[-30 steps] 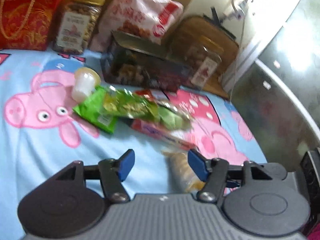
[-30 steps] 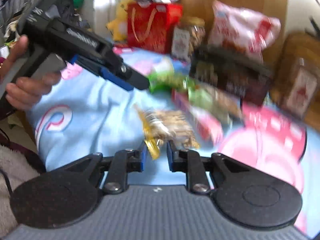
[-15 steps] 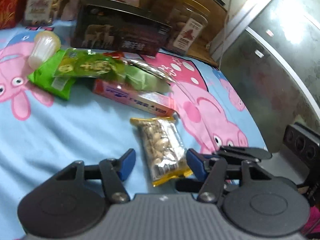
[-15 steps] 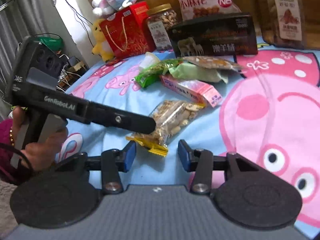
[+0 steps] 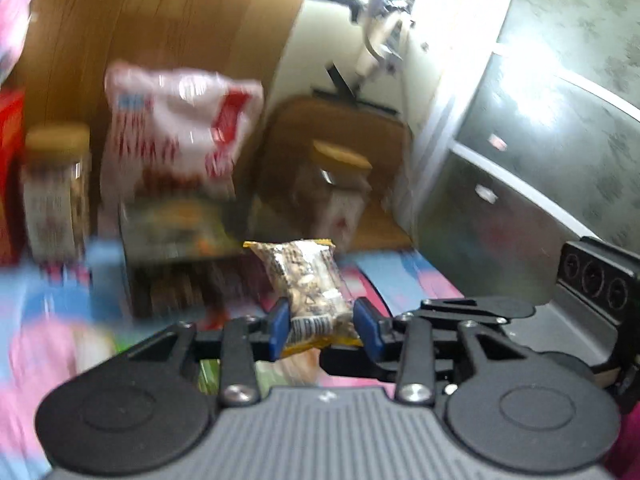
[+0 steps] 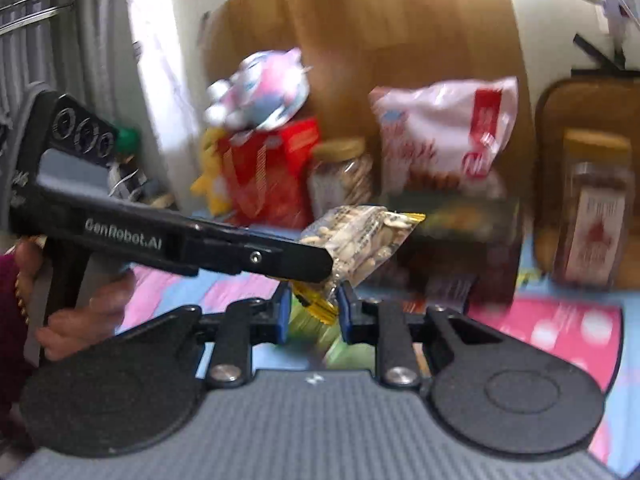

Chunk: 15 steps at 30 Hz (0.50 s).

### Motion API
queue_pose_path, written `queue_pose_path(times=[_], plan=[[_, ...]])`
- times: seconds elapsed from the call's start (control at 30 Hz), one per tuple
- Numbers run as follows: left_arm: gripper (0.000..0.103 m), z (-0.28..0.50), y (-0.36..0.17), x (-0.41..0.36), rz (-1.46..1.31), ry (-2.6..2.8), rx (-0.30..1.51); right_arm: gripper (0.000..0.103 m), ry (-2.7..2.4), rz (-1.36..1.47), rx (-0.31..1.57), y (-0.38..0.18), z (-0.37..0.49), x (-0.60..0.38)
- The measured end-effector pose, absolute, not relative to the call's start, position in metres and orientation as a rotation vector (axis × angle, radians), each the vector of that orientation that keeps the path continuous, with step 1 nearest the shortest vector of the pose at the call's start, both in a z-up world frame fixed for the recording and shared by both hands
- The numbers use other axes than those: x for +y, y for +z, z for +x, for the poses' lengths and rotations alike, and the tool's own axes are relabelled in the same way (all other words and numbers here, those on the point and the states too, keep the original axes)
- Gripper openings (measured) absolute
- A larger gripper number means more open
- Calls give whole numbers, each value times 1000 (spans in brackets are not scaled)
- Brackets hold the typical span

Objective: Organize snacks
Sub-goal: 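Lower the nut bag into the tin box and open the left tool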

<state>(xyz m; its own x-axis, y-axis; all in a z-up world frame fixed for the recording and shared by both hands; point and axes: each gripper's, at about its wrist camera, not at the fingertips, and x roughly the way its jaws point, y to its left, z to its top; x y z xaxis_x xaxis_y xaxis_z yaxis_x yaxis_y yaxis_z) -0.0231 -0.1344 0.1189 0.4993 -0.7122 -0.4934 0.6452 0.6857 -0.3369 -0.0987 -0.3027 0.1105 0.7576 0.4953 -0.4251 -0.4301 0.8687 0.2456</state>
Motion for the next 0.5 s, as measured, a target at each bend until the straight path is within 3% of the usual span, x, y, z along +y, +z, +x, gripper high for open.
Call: queue_pose_path(times=[0.2, 0.37, 0.4, 0.43, 0.5], plan=[[36, 75, 97, -171, -157, -700, 742, 27, 413, 286, 660, 101, 13, -334], [46, 113, 72, -174, -201, -583, 760, 30, 359, 364, 729, 78, 47, -334], [50, 118, 71, -174, -212, -550, 749, 34, 355, 361, 715, 77, 49, -333], [55, 121, 71, -173, -217, -533, 748, 44, 335, 355, 709, 78, 50, -333], [61, 125, 77, -170, -237, -507, 727, 48, 276, 347, 692, 80, 51, -335]])
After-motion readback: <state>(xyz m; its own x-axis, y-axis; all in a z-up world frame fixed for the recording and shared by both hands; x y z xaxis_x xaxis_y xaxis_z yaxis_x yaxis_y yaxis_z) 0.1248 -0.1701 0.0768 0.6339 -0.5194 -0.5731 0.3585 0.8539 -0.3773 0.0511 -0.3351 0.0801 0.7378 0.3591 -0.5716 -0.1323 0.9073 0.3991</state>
